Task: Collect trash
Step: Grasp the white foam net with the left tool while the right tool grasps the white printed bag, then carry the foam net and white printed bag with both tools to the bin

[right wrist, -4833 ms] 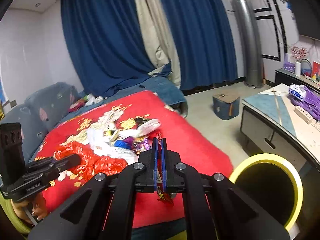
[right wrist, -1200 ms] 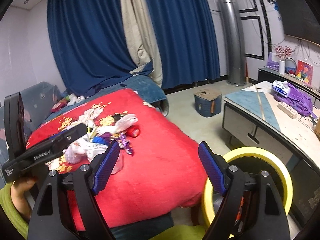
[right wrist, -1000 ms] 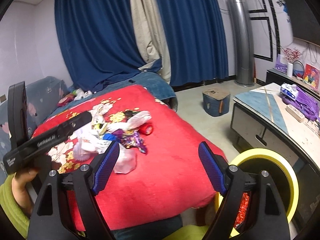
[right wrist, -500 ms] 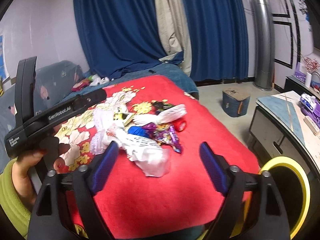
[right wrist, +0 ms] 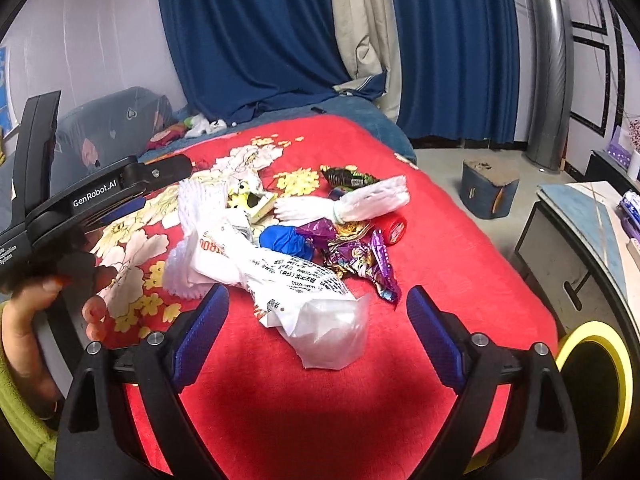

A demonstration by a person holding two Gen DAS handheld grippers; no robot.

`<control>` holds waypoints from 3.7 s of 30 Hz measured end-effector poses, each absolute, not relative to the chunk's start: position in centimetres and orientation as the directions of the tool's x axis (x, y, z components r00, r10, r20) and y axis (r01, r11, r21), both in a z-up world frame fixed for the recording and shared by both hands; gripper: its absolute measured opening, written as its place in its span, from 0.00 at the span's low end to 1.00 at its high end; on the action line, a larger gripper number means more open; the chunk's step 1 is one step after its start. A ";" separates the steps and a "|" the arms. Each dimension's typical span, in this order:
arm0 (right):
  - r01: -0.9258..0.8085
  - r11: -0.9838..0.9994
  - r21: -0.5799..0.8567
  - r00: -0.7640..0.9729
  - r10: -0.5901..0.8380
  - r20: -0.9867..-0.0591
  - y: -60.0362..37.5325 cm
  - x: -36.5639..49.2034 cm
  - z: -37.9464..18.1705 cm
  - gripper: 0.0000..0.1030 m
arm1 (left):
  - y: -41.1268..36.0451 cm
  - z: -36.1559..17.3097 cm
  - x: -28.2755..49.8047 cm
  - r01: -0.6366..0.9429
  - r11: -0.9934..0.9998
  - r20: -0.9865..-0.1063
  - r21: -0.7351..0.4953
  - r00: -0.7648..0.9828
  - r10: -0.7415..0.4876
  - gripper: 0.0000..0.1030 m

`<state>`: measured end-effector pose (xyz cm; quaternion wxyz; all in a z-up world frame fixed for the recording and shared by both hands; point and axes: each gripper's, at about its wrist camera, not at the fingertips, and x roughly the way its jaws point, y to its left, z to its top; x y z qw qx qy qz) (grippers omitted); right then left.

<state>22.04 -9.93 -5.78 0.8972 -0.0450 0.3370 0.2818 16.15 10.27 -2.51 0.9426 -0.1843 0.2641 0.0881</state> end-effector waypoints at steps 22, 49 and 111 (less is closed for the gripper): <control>-0.582 0.808 0.096 0.568 0.488 -0.663 -9.0 22.2 -8.0 0.54 | 13.0 -8.2 19.0 -0.324 0.852 -0.663 -0.411 0.748 -0.035 0.44; -0.560 0.816 0.142 0.634 0.533 -0.561 -13.0 19.7 -3.9 0.43 | 11.1 -0.7 15.1 -0.190 0.917 -0.469 -0.350 0.883 0.004 0.20; -0.123 0.976 0.178 0.847 0.197 -0.494 -33.4 16.8 -2.0 0.43 | -7.9 -1.0 13.1 0.302 0.923 -0.465 -0.239 0.799 -0.382 0.20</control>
